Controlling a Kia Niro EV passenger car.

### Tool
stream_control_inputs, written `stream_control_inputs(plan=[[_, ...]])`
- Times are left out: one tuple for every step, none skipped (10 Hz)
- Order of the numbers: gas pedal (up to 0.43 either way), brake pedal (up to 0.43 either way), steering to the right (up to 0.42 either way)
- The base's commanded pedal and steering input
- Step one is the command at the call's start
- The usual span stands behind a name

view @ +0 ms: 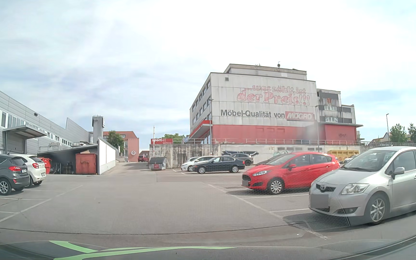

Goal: Follow the waypoints while adhering to traffic rules and regulations

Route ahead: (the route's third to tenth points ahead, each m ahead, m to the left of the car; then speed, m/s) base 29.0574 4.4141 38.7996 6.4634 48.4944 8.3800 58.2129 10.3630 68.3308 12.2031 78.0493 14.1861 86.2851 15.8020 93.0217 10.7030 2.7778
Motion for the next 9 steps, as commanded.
stream_control_inputs(plan=[[0.11,0.0,-0.206],[0.118,0.0,-0.198],[0.118,0.0,-0.19],[0.118,0.0,-0.185],[0.118,0.0,-0.179],[0.118,0.0,-0.172],[0.118,0.0,-0.168],[0.118,0.0,-0.158],[0.118,0.0,-0.149]])
